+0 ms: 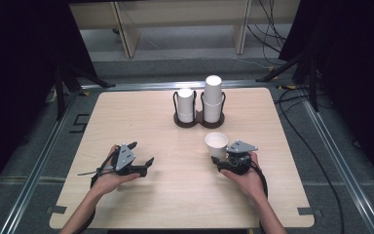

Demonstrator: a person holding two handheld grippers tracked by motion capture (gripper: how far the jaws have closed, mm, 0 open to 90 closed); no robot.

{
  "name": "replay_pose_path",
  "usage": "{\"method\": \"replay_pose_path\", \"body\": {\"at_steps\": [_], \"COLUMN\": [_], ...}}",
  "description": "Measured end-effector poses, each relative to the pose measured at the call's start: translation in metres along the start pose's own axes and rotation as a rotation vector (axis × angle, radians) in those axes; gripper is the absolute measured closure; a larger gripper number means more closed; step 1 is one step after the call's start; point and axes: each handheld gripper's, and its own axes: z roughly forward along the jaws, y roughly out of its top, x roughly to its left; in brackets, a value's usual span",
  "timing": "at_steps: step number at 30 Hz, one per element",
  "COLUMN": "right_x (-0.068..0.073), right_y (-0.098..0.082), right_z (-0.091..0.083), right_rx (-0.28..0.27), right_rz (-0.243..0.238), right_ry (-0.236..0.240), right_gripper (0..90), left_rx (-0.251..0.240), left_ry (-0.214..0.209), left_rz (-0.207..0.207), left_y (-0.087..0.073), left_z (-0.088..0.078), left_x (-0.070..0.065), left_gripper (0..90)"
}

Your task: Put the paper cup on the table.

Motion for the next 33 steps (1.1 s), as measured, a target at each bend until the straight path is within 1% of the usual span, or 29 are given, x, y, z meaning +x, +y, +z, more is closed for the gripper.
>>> {"method": "replay_pose_path", "body": {"at_steps": [1, 2, 3, 4, 5, 6, 7, 9, 10, 11, 12, 13, 14, 15, 16, 17, 18, 19, 22, 23, 24, 25, 26, 27, 28, 29, 30, 32, 33], "right_x": [-0.001, 0.000, 0.000, 0.000, 0.000, 0.000, 0.000, 0.000, 0.000, 0.000, -0.001, 0.000, 0.001, 0.001, 0.001, 0.001, 0.001, 0.002, 0.001, 0.001, 0.000, 0.000, -0.001, -0.001, -0.001, -0.002, -0.002, -0.004, -0.005], "right_y": [0.000, -0.001, -0.001, -0.001, -0.002, -0.002, -0.002, -0.002, -0.002, -0.002, -0.002, -0.002, -0.002, -0.001, -0.001, -0.001, -0.002, -0.003, -0.007, -0.008, -0.010, -0.012, -0.014, -0.016, -0.017, -0.019, -0.020, -0.023, -0.025], "right_z": [0.000, 0.000, 0.001, 0.000, 0.001, 0.000, 0.000, 0.000, 0.000, 0.001, 0.001, 0.001, 0.001, 0.000, -0.001, -0.003, -0.003, -0.006, -0.011, -0.013, -0.015, -0.018, -0.021, -0.024, -0.028, -0.032, -0.035, -0.042, -0.047], "right_rx": [0.001, 0.022, 0.018, 0.023, 0.024, 0.029, 0.029, 0.039, 0.035, 0.030, 0.035, 0.041, 0.036, 0.028, 0.015, 0.022, 0.008, 0.015, 0.028, 0.036, 0.045, 0.051, 0.045, 0.044, 0.040, 0.033, 0.027, 0.011, 0.006], "right_rz": [-0.010, -0.008, -0.003, -0.015, -0.011, -0.010, -0.010, -0.007, -0.010, -0.014, -0.014, -0.005, 0.000, -0.008, -0.026, -0.026, -0.030, -0.040, -0.055, -0.058, -0.066, -0.068, -0.062, -0.061, -0.063, -0.058, -0.054, -0.044, -0.009], "right_ry": [0.000, 0.004, 0.007, -0.002, 0.004, 0.006, 0.001, 0.005, 0.000, 0.003, 0.021, 0.029, 0.018, -0.012, -0.019, -0.017, -0.004, -0.020, -0.024, -0.025, -0.024, -0.020, -0.021, -0.016, -0.020, -0.021, -0.025, -0.033, -0.034], "right_gripper": [34.5, 34.1, 34.0, 33.9, 33.8, 33.6, 33.3, 32.7, 31.6, 27.8, 24.5, 20.2, 16.5, 15.2, 16.0, 15.3, 15.6, 15.4, 15.5, 15.5, 15.6, 15.6, 15.5, 15.5, 15.5, 15.5, 15.5, 15.5, 15.5], "left_rx": [0.008, 0.007, 0.013, 0.006, -0.002, 0.001, 0.001, 0.001, 0.000, 0.001, -0.001, 0.000, -0.002, -0.003, 0.001, -0.002, -0.009, -0.021, -0.014, -0.012, -0.009, -0.016, -0.018, -0.025, -0.035, -0.037, -0.012, -0.019, -0.018], "left_ry": [0.007, 0.016, 0.015, 0.007, 0.005, 0.002, 0.004, 0.003, 0.004, 0.005, 0.005, 0.007, 0.011, 0.009, 0.014, 0.029, 0.026, 0.016, 0.015, 0.029, 0.019, 0.019, 0.031, 0.017, 0.018, 0.022, 0.020, 0.024, 0.022], "left_rz": [0.005, 0.003, 0.002, -0.002, -0.004, -0.006, -0.004, -0.006, -0.005, -0.005, -0.009, -0.009, -0.009, -0.012, -0.015, -0.017, -0.019, -0.022, -0.027, -0.026, -0.024, -0.032, -0.028, -0.033, -0.017, -0.017, -0.032, -0.030, -0.033], "left_y": [0.000, 0.000, 0.000, -0.001, -0.001, -0.001, -0.001, -0.001, -0.002, -0.002, -0.002, -0.003, -0.003, -0.004, -0.004, -0.004, -0.005, -0.005, -0.006, -0.007, -0.007, -0.008, -0.008, -0.008, -0.008, -0.009, -0.009, -0.010, -0.010], "left_z": [-0.001, -0.002, -0.002, -0.001, 0.000, 0.000, 0.000, 0.000, 0.000, 0.000, 0.000, 0.000, -0.001, -0.001, -0.002, -0.003, -0.003, -0.002, -0.004, -0.005, -0.005, -0.005, -0.006, -0.005, -0.005, -0.005, -0.006, -0.006, -0.006], "left_x": [0.000, -0.001, -0.001, -0.001, 0.000, 0.000, 0.000, 0.000, 0.000, 0.000, 0.000, 0.000, 0.000, 0.000, 0.000, 0.000, 0.001, 0.001, 0.001, 0.001, 0.002, 0.001, 0.001, 0.002, 0.003, 0.002, 0.001, 0.001, 0.001], "left_gripper": [13.8, 13.8, 13.8, 13.8, 13.8, 13.8, 13.8, 13.8, 13.8, 13.8, 13.8, 13.8, 13.7, 13.7, 13.6, 13.6, 13.6, 13.5, 13.3, 13.3, 13.3, 13.3, 13.3, 13.3, 13.3, 13.3, 13.3, 13.3, 13.3]}}
